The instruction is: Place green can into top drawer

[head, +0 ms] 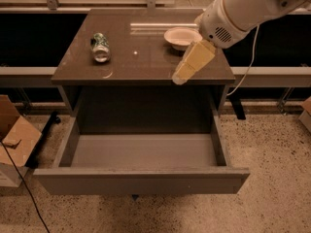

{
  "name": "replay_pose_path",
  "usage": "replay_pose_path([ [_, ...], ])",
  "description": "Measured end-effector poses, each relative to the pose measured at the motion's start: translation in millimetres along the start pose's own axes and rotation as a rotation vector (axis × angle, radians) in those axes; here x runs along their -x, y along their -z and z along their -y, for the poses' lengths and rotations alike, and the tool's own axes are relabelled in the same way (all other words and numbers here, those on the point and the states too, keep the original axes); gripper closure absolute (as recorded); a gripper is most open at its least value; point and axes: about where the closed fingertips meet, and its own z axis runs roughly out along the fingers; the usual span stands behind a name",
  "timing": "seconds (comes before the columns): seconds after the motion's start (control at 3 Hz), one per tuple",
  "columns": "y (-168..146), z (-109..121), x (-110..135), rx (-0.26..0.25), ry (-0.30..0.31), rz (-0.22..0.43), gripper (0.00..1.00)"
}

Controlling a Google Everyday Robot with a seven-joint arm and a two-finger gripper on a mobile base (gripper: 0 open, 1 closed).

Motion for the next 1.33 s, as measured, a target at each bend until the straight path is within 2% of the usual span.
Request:
replay_pose_path([
  [0.33,-33,9,14,0.054,-0.014,0.011,0.00],
  [0.67,-33,9,14,0.054,-0.014,0.011,0.00],
  [1.33,-80,5,48,0.059,-0.042,0.131,0.00],
])
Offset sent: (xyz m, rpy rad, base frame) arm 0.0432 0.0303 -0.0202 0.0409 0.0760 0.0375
